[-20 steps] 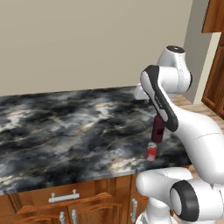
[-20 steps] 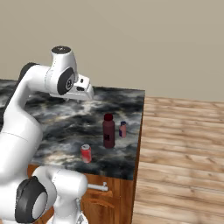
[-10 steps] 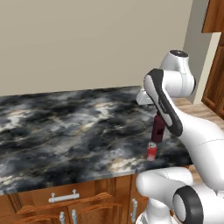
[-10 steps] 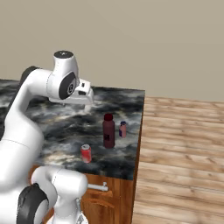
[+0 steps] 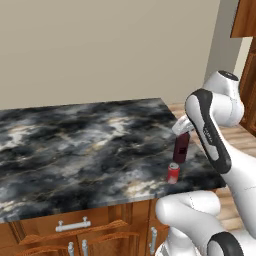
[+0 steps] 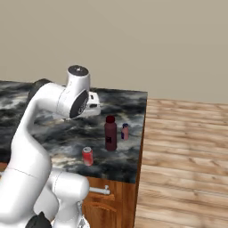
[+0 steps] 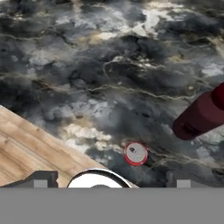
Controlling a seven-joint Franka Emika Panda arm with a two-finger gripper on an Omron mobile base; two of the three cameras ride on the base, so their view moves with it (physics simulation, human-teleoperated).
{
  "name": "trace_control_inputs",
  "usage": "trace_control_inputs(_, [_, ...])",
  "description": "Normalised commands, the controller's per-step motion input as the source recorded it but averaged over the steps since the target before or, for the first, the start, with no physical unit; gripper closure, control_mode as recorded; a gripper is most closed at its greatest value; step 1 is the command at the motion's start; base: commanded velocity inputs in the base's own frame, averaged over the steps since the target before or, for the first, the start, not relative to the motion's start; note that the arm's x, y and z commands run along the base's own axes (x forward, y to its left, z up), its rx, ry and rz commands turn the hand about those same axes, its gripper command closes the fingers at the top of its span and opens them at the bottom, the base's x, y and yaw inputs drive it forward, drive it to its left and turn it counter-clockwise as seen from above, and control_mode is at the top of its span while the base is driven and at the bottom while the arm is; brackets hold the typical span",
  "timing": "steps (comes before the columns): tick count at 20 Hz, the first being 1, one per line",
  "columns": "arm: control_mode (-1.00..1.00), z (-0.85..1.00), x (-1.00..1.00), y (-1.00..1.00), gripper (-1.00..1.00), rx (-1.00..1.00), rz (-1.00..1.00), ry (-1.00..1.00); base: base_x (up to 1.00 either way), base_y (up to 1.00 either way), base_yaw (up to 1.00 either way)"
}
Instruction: Pick the juice, can, juice from the counter and place them in the open cabinet.
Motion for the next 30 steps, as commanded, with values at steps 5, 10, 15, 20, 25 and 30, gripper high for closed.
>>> trace_control_inputs(5, [-1.0,-0.2,-0.38,-0.21,-1.0,0.0,0.37,-0.2,0.0,0.0,0.0])
trace_control_inputs(10, [-1.0,-0.21,-0.37,-0.19,-1.0,0.0,0.31,-0.2,0.0,0.0,0.0])
trace_control_inputs(15, [-1.0,-0.19,-0.27,-0.11,-1.0,0.03,0.21,-0.18,0.0,0.0,0.0])
trace_control_inputs(20, [-1.0,-0.18,-0.27,-0.15,-1.0,0.06,0.16,-0.17,0.0,0.0,0.0])
trace_control_inputs(25, [-1.0,-0.18,-0.2,-0.12,-1.0,0.09,0.13,-0.13,0.0,0.0,0.0])
trace_control_inputs(30, [-1.0,-0.15,-0.13,-0.11,-1.0,0.19,0.1,-0.07,0.0,0.0,0.0])
